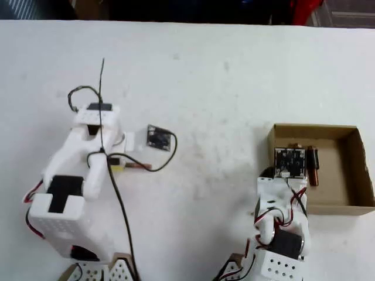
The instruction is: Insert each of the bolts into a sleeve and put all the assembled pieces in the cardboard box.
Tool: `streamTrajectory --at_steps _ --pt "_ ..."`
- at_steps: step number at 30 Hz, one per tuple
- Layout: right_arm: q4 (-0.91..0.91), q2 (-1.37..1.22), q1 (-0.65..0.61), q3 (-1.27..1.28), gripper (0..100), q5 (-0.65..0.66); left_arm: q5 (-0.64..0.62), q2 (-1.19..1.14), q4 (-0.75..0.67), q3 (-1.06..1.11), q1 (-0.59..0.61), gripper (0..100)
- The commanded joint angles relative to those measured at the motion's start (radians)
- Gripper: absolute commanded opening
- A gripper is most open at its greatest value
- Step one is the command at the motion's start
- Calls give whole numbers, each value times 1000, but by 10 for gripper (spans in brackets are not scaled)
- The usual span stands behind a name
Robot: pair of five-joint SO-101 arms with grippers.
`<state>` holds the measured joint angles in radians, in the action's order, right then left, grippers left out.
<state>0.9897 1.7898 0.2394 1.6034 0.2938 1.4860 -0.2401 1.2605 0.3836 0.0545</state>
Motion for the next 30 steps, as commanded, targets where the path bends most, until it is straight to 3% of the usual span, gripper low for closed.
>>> streamTrajectory --at_steps 1,5,10,30 --pt "-25 12 16 -11 21 2 3 8 -8 -5 -36 24" --pt "-25 12 16 -11 21 2 3 10 -8 -5 -31 46" --pt "-25 12 16 -11 21 2 3 10 -8 -6 -36 164" --pt "-25 12 16 -11 21 2 0 82 -6 -49 -48 172"
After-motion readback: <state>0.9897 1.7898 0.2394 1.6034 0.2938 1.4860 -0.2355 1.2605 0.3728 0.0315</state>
